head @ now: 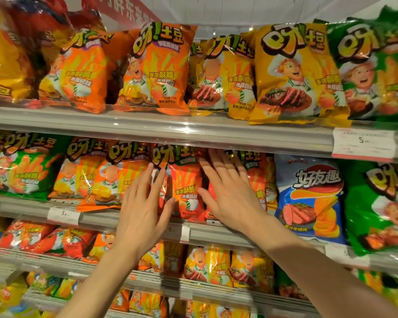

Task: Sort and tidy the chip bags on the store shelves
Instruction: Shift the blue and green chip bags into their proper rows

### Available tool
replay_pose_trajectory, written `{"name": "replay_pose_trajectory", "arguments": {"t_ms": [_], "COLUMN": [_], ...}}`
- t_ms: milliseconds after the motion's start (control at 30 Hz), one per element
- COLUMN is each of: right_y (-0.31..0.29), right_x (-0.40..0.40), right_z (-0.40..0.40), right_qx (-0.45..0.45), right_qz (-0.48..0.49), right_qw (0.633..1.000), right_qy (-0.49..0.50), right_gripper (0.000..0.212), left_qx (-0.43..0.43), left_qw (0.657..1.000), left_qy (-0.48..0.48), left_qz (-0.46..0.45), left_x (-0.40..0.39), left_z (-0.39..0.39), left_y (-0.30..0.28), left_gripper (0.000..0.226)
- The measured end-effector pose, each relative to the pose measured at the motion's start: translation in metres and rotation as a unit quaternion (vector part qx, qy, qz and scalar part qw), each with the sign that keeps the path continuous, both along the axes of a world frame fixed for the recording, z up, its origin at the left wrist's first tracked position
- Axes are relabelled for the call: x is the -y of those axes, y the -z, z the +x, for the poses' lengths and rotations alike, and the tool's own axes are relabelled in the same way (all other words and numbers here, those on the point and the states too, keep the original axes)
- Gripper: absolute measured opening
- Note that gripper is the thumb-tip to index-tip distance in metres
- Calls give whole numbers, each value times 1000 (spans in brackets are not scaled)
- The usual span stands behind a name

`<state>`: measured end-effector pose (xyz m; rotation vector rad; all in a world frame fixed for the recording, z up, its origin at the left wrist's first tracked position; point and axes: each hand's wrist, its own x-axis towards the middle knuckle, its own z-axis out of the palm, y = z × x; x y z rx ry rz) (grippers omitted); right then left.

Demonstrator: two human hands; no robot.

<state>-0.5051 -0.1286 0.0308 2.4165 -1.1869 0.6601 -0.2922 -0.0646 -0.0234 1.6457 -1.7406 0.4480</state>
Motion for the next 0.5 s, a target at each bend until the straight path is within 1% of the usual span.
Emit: {"name": "replay_pose_trajectory", "arguments": {"t_ms": [100,167,233,367,500], "right_y": [-1,-1,0,-1,-4], "right_x": [-10,-15,-20,-28,-34], "right_z": [-25,-49,-78,-131,-164], "right_qx": [31,52,72,140,222], "right_qz": [-1,9,19,37,68], "right_qw": [999,997,993,975,954], "right_qy": [24,57,95,169,192], "right_gripper": [61,58,60,61,59], "left_qx": [-31,-43,-53,-84,-107], "left_qw": [998,996,993,983,973], "left_qy": [40,70,97,160,204], "left_qz": [-34,-36,-36,-39,-27], "left_x": [-1,2,6,12,22], "left_z": [-22,-43,-67,-122,-178], "left_y": [-4,-5,-5,-10,-17], "left_gripper": [65,64,62,59,61]}}
